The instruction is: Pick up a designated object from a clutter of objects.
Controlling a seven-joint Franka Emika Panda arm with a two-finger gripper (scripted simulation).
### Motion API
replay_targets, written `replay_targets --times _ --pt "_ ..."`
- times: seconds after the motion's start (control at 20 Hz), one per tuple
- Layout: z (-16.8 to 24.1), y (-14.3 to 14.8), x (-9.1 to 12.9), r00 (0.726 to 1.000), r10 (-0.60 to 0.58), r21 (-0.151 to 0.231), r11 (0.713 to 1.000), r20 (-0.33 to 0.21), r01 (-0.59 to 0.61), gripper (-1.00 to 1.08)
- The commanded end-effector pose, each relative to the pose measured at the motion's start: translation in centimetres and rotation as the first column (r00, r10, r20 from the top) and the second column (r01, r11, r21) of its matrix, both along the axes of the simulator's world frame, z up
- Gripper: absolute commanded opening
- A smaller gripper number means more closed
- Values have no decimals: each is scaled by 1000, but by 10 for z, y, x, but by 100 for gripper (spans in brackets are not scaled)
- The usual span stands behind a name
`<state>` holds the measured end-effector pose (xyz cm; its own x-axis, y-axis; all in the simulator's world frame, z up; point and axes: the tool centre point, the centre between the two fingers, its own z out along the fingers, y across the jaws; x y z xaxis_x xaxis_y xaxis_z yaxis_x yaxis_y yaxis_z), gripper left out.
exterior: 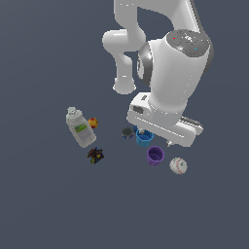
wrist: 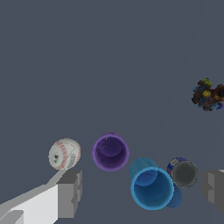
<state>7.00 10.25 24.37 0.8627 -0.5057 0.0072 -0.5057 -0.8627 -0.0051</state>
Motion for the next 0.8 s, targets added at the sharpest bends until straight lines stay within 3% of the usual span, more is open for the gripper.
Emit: replay_targets --times 0.0,0.35,0.75 --pt "-10 10 4 999 -49 0 999 0 49 100" --pt "-38 40 14 984 -180 1 984 -2 180 100" --pt "-72 74 21 945 -326 1 945 -5 326 100"
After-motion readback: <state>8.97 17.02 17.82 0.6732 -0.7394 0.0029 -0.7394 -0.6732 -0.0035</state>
